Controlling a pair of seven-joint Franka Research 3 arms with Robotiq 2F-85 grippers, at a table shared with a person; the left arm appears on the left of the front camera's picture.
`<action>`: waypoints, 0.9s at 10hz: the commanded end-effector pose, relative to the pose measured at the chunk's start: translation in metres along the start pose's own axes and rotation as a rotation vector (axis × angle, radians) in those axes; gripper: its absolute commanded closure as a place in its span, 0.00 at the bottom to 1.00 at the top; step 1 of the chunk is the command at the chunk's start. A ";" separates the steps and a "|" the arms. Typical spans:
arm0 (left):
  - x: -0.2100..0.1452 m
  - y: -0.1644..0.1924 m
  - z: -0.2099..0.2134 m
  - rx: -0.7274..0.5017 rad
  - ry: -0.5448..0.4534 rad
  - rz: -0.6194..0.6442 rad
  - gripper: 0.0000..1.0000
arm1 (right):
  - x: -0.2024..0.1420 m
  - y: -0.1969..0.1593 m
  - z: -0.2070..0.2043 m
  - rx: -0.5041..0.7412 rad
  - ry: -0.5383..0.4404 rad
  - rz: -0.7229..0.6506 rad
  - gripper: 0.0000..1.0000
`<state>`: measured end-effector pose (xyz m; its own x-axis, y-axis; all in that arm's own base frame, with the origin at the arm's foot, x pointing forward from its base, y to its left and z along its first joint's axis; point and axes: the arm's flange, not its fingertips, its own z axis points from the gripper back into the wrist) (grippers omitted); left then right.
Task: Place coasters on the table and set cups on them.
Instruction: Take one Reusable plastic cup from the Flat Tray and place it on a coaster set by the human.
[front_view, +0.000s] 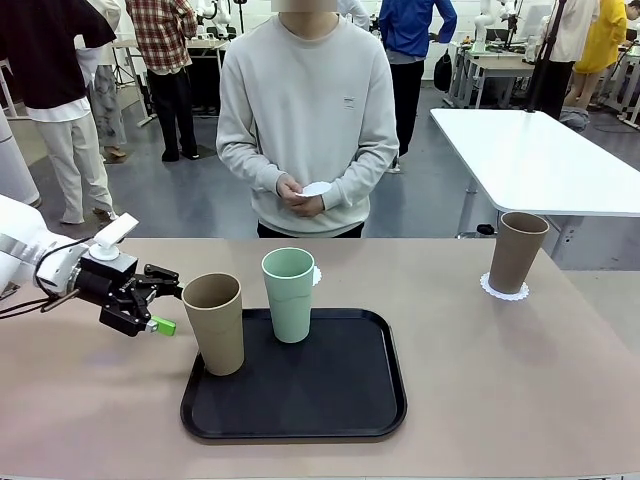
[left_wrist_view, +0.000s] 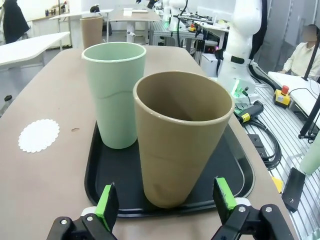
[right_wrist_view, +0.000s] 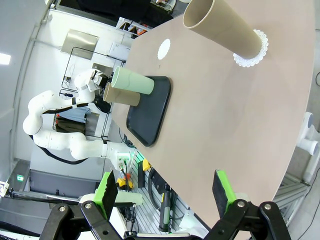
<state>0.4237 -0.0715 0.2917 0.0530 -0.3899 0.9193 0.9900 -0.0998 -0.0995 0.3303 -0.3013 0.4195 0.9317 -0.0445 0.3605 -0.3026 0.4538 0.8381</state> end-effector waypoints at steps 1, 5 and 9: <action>-0.005 0.005 -0.008 -0.011 -0.070 -0.073 0.00 | 0.000 -0.001 -0.001 -0.001 -0.001 -0.001 0.00; -0.006 0.008 -0.018 -0.043 -0.105 -0.102 0.00 | 0.000 -0.001 -0.001 -0.001 -0.001 -0.001 0.00; -0.006 0.014 -0.031 -0.067 -0.107 -0.097 0.00 | 0.000 -0.001 -0.001 -0.001 -0.001 -0.001 0.00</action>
<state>0.4281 -0.0938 0.2774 -0.0010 -0.3071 0.9517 0.9790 -0.1944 -0.0617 0.3303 -0.3013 0.4195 0.9317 -0.0444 0.3605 -0.3027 0.4538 0.8381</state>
